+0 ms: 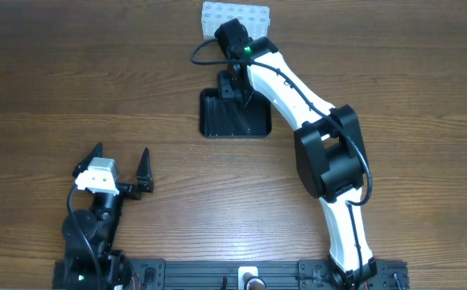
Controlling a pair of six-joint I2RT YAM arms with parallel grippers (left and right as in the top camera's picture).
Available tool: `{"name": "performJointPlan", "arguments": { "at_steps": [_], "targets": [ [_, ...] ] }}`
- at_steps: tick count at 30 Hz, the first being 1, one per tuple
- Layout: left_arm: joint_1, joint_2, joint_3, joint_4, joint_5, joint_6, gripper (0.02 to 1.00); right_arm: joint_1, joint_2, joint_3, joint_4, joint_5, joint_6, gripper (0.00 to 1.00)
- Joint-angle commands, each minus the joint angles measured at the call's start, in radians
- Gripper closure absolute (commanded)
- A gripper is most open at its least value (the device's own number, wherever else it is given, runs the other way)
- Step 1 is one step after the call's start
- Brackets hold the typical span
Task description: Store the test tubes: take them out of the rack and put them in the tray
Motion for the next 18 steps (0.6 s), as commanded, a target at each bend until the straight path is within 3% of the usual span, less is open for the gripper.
{"name": "performJointPlan", "arguments": {
  "at_steps": [1,8,18],
  "targets": [
    [0.005,-0.007,-0.011,0.003,0.010,0.018,0.018,-0.029,-0.207,0.000,0.021,0.042,-0.044,0.248],
    [0.005,-0.007,-0.011,0.003,0.010,0.018,0.018,-0.178,-0.460,0.000,0.166,0.169,-0.272,0.009],
    [0.005,-0.007,-0.011,0.003,0.010,0.018,0.018,-0.367,-0.576,-0.053,0.264,0.211,-0.361,0.007]
  ]
}}
